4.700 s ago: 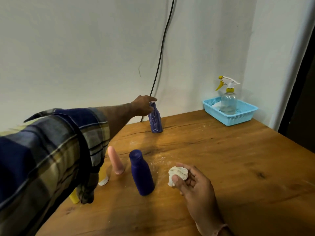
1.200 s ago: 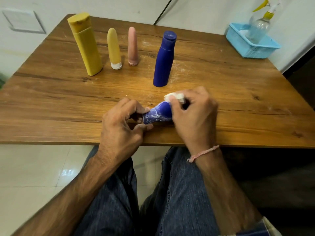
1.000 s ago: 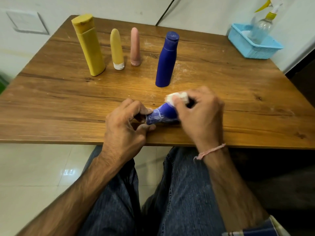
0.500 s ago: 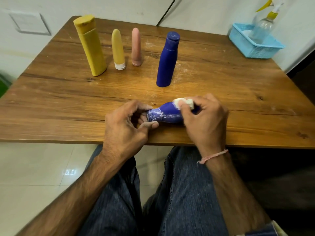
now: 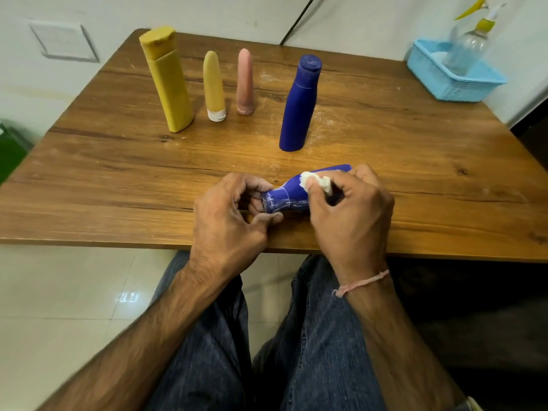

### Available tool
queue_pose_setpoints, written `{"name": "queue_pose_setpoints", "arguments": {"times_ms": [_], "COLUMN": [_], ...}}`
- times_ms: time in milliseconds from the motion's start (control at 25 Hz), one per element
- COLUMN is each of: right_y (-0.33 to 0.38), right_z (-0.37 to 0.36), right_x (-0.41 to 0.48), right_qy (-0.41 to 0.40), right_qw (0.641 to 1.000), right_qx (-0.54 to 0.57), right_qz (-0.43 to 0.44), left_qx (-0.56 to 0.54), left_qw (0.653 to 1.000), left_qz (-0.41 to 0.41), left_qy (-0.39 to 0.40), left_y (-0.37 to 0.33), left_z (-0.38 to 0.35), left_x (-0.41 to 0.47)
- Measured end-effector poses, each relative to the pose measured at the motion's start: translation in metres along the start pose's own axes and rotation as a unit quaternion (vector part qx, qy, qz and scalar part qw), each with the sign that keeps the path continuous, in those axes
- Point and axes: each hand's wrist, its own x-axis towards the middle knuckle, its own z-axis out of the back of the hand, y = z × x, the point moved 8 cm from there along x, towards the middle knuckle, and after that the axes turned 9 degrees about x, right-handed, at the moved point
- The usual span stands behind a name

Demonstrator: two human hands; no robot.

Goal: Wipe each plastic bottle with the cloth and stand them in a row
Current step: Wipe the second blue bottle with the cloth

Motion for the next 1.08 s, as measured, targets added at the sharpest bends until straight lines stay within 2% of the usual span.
{"name": "queue_pose_setpoints", "arguments": {"times_ms": [160, 320, 520, 680, 840, 1000, 1080], "right_y": [0.034, 0.006, 0.031, -0.006, 0.023, -0.003, 0.012], "right_z": [-0.024, -0.004, -0.026, 0.002, -0.017, -0.003, -0.013], "right_x": [-0.028, 0.011, -0.015, 0.001, -0.026, -0.003, -0.011], "right_qy": [0.099, 0.022, 0.116, 0.011, 0.068, -0.009, 0.028], "right_qw": [0.992, 0.999, 0.99, 0.999, 0.99, 0.999, 0.996], "right_qx": [0.057, -0.032, 0.056, 0.032, 0.111, 0.041, 0.074], "right_qz": [0.054, 0.013, 0.05, 0.011, 0.052, 0.019, 0.033], "left_qx": [0.01, 0.01, 0.008, -0.007, 0.002, 0.014, 0.024], "left_qw": [1.0, 1.0, 1.0, 1.0, 1.0, 1.0, 0.999], "left_qz": [-0.016, -0.007, -0.008, 0.021, 0.017, 0.02, 0.014], "left_qy": [-0.017, 0.009, -0.024, -0.019, -0.024, -0.013, -0.02], "left_y": [-0.001, -0.003, 0.002, 0.0, 0.0, -0.005, -0.003], "left_z": [0.003, -0.002, 0.004, 0.001, 0.004, 0.0, 0.001], "left_x": [-0.002, -0.001, -0.001, 0.0, 0.002, 0.001, 0.002]}}
